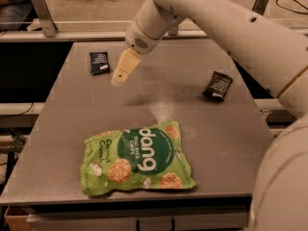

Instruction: Move rxbar blueberry near rxbar chocolate

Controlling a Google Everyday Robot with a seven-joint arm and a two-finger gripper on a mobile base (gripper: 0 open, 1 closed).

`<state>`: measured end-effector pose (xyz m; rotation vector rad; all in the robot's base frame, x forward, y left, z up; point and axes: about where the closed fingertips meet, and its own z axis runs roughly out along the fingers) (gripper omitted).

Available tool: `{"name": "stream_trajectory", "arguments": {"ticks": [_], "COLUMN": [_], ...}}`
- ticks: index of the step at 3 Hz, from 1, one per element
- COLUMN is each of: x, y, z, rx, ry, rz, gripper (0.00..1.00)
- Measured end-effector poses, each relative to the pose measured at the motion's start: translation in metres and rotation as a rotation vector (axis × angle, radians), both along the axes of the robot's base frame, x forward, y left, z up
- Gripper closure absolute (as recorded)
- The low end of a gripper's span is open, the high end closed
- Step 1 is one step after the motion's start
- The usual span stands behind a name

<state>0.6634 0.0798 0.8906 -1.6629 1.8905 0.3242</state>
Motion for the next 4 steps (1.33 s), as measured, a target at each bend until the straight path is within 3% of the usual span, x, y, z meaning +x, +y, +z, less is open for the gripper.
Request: {"name": "stream_trajectory", "arguments": {"ticks": [2,4], "x": [0.052,0.096], "y": [0.030,0.071], "z": [-0.029,-0.035], "rx": [0.085,0.242], "ry": [-0.022,-0.020], "rz": [-0.127,-0.136], "gripper": [0.00,0.00]}}
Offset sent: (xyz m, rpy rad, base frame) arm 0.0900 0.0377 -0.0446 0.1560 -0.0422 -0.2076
